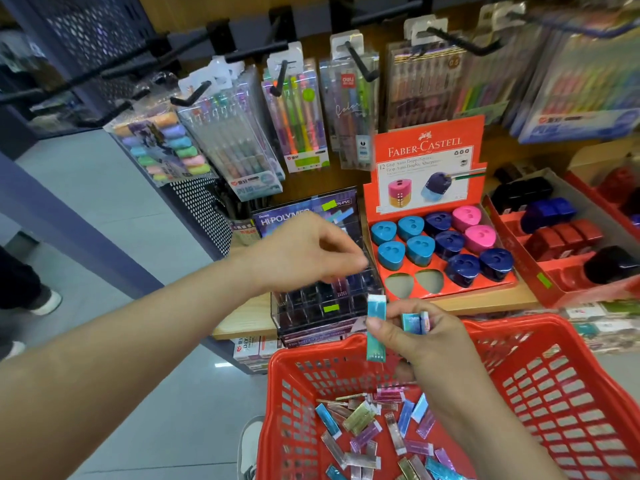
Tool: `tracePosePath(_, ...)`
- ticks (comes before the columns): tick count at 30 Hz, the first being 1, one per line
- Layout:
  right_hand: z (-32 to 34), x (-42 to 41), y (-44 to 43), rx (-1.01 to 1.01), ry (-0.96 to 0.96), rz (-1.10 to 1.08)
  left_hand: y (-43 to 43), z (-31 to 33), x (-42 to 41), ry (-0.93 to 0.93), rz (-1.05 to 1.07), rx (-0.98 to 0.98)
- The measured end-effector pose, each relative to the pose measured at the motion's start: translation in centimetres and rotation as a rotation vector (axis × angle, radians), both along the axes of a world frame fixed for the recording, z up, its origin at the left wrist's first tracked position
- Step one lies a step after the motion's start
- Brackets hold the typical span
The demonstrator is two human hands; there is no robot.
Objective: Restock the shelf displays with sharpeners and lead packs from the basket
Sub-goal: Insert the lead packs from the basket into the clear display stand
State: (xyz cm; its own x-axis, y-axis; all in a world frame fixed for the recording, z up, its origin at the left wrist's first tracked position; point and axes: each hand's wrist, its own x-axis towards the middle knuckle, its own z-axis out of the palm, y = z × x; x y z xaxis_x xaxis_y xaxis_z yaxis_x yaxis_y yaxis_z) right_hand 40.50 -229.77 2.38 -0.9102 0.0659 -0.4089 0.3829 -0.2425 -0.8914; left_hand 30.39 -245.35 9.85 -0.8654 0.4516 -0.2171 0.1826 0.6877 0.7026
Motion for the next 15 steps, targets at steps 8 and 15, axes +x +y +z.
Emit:
tracePosePath(8,-0.2,-0.3,-0.7,0.072,0.127,0.031,0.0,-2.7,2.7,0.046,-0.042,-0.087)
tracePosePath(15,0.1,-0.8,0.2,-0.748,-0.138,-0.174,-3.6,-1.4,0.0,0.014,0.347,0.143)
